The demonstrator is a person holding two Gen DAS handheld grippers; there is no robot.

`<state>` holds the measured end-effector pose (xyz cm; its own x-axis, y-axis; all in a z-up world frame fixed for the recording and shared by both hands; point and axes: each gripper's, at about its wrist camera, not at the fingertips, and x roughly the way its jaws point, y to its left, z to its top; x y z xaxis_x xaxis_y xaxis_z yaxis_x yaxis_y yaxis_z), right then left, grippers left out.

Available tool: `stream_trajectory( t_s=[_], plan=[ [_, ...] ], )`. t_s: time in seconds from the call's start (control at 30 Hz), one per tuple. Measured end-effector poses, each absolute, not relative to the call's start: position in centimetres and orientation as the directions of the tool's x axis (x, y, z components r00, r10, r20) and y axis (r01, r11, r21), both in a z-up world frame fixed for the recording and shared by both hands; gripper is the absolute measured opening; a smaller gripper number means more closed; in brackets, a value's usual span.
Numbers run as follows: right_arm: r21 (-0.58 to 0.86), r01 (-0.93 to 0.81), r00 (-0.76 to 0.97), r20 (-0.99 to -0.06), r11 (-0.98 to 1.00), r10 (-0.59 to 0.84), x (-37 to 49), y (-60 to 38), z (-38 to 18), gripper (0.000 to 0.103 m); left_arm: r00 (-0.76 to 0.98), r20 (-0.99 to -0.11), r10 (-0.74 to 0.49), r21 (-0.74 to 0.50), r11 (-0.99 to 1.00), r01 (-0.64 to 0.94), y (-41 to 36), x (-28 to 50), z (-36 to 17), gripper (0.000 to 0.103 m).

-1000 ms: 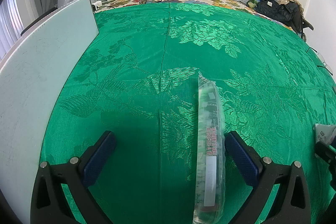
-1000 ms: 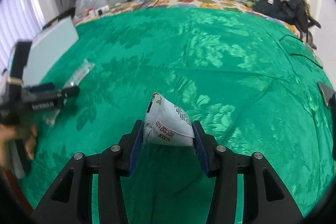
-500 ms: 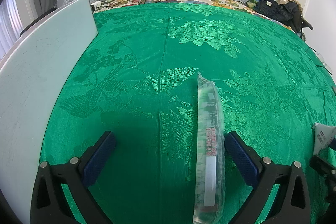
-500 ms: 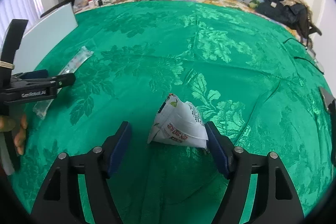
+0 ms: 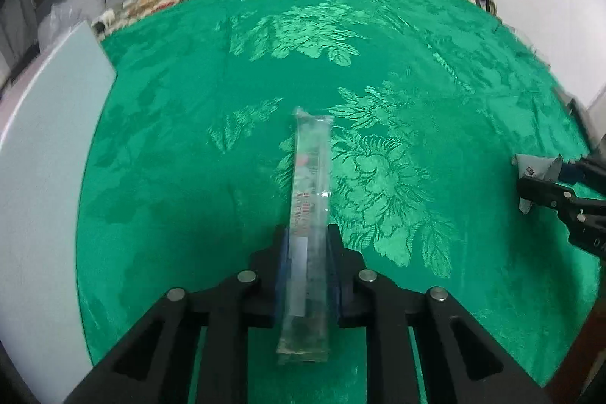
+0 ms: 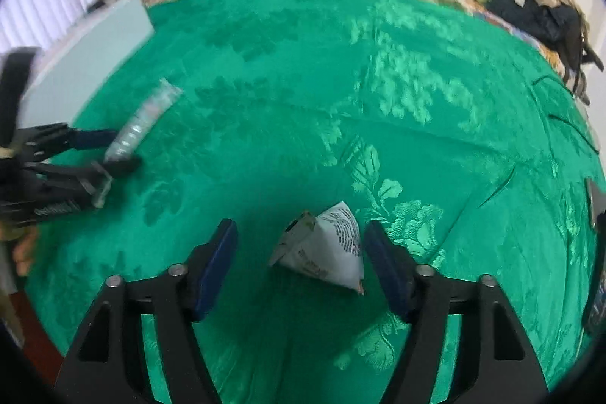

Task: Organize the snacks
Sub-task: 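Carry the stick pack and triangular packet over the white box with both tools, then open both tools over the white box to drop both packs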

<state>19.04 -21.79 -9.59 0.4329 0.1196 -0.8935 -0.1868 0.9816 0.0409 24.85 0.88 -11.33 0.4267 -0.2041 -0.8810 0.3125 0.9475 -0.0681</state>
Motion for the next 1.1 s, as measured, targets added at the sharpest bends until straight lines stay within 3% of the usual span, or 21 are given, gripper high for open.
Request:
stream_trajectory(
  t_s=[0.2, 0.43, 0.63, 0.77, 0.9, 0.93, 0.97, 1.0, 1.03, 1.1],
  plan=[
    [0.158, -0.149, 0.5, -0.84, 0.976, 0.212, 15.7, -23.5, -5.4, 0.043, 0.422, -0.817, -0.392, -0.326, 0.919, 0.222, 5.0, 20.7, -8.9, 0.018],
    [0.227, -0.251, 0.471, -0.82, 0.941, 0.324, 13.7, -18.5, -1.8, 0.043, 0.53, -0.645, -0.551, -0.584, 0.802, 0.123, 12.7, 12.5, -1.3, 0.018],
    [0.298, -0.499, 0.407, -0.748, 0.813, 0.524, 13.6, -5.4, 3.5, 0.043, 0.675, -0.631, -0.382, -0.494, 0.869, 0.03, 23.0, 9.2, 5.4, 0.018],
    [0.364, -0.625, 0.292, -0.711, 0.691, 0.639, 13.9, 4.8, 5.7, 0.044, 0.678, -0.714, -0.172, -0.334, 0.936, -0.114, 29.7, 8.8, 4.7, 0.018],
    [0.384, -0.673, 0.211, -0.719, 0.632, 0.662, 14.3, 12.9, 5.3, 0.048, 0.627, -0.779, -0.017, -0.221, 0.943, -0.248, 34.6, 8.3, 1.8, 0.019],
    [0.386, -0.671, 0.212, -0.718, 0.633, 0.663, 14.6, 14.4, 5.1, 0.048, 0.616, -0.788, 0.016, -0.198, 0.94, -0.278, 35.6, 8.1, 1.2, 0.021],
    [0.404, -0.662, 0.202, -0.715, 0.631, 0.669, 14.9, 15.6, 4.6, 0.059, 0.608, -0.793, 0.031, -0.189, 0.936, -0.295, 36.1, 7.8, 0.7, 0.025],
    [0.429, -0.648, 0.187, -0.712, 0.629, 0.677, 15.2, 16.4, 4.1, 0.067, 0.602, -0.797, 0.041, -0.185, 0.933, -0.309, 36.6, 7.6, 0.4, 0.039],
    [0.452, -0.627, 0.173, -0.713, 0.634, 0.68, 15.7, 17.1, 3.5, 0.067, 0.597, -0.8, 0.055, -0.18, 0.928, -0.327, 37.0, 7.3, 0.2, 0.059],
    [0.468, -0.602, 0.165, -0.72, 0.647, 0.674, 16.3, 17.6, 3.0, 0.067, 0.608, -0.787, 0.101, -0.168, 0.914, -0.369, 37.3, 6.8, 0.3, 0.081]
  ],
)
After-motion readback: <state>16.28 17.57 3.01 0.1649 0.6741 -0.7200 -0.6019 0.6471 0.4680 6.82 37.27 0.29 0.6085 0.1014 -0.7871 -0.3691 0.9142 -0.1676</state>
